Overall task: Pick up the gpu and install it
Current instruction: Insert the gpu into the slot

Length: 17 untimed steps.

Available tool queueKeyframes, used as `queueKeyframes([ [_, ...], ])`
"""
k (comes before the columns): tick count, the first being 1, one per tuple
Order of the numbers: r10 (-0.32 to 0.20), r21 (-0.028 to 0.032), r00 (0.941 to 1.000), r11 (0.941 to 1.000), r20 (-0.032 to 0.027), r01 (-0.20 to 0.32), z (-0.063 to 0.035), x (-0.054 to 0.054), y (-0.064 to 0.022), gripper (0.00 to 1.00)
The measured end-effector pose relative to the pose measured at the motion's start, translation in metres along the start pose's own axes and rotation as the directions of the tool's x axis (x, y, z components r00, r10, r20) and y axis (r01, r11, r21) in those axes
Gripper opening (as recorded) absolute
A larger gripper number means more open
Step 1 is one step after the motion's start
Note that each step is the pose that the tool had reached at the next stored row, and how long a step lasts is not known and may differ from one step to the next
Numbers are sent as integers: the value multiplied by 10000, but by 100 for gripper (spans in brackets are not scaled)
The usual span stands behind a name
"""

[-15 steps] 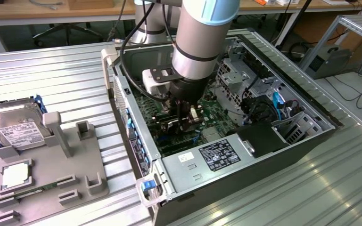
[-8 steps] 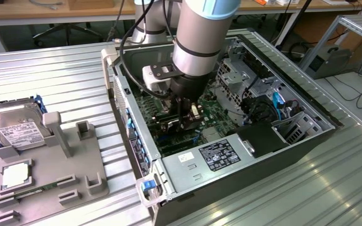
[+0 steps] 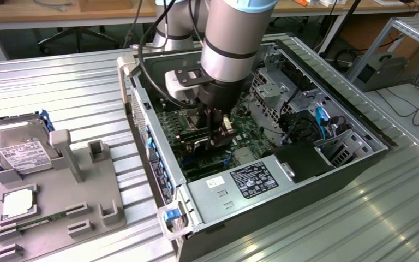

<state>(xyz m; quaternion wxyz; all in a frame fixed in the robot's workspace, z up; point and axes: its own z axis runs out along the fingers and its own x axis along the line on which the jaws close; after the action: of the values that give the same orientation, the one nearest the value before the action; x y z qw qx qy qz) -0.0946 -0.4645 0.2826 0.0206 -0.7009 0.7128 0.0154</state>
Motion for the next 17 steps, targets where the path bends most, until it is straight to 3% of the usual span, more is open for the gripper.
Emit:
queueKeyframes([
  [12,-9,-1,10000,10000,-1,9,-344,-32,-2,58],
  [17,-22,-1,10000,10000,0,22,-416,-47,-3,58],
])
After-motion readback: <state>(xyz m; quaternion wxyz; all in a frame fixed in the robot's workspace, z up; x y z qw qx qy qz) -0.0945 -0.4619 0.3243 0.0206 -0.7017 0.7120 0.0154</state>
